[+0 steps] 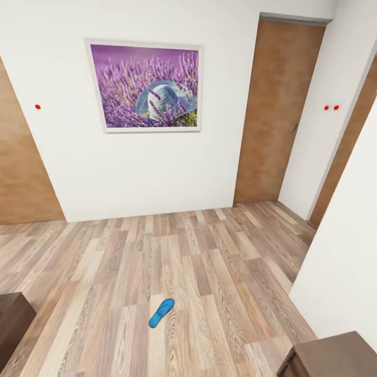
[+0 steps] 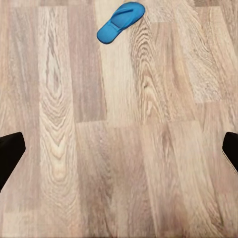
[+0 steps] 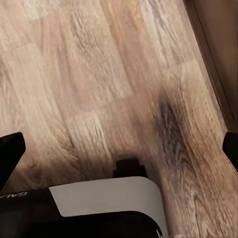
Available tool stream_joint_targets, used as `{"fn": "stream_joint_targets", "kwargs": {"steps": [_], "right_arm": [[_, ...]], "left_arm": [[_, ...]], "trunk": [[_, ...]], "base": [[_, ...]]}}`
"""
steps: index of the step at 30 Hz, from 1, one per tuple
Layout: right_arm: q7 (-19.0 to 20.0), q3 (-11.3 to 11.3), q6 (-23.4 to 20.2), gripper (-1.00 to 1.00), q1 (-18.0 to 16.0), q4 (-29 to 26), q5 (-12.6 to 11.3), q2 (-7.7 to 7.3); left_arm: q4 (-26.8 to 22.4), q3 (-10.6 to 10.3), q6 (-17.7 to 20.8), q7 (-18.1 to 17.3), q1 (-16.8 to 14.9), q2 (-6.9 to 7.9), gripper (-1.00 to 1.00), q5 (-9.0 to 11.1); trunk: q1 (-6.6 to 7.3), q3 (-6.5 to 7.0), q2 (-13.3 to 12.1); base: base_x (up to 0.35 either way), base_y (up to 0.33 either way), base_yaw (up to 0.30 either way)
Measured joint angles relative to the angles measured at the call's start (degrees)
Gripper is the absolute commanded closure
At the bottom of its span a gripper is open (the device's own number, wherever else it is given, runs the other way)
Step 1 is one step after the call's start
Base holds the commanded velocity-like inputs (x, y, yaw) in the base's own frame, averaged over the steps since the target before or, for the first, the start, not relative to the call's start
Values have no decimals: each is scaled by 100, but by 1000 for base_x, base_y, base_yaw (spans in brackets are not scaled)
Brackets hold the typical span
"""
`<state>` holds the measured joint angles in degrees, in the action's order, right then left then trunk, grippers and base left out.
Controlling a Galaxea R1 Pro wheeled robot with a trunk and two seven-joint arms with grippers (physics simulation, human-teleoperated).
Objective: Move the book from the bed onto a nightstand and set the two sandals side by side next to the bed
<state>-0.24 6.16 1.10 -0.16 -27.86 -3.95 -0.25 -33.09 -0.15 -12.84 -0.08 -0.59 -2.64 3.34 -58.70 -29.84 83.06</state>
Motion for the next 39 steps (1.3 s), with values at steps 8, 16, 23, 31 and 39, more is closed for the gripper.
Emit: {"fn": "stream_joint_targets", "kwargs": {"steps": [8, 16, 23, 31, 39], "right_arm": [[0, -8, 1, -100, 0, 0, 4, 7], [0, 1, -1, -100, 0, 0, -1, 7], [0, 1, 0, -100, 0, 0, -2, 5], [0, 1, 1, -100, 0, -2, -2, 4], [0, 1, 0, -100, 0, -1, -2, 5]], "left_arm": [[-5, 0, -1, 0, 0, 1, -100, 0], [-6, 0, -11, 0, -1, 0, -100, 0], [-7, 0, -10, 0, 0, 0, -100, 0], [-7, 0, -9, 0, 0, 1, -100, 0], [-8, 0, -9, 0, 0, 2, -100, 0]], "trunk": [[0, 0, 0], [-3, 0, 0], [-3, 0, 0], [0, 0, 0], [0, 0, 0]], "base": [[310, -11, -3], [79, -1, -161], [22, 0, -134], [243, 0, -10], [317, 0, -1]]}}
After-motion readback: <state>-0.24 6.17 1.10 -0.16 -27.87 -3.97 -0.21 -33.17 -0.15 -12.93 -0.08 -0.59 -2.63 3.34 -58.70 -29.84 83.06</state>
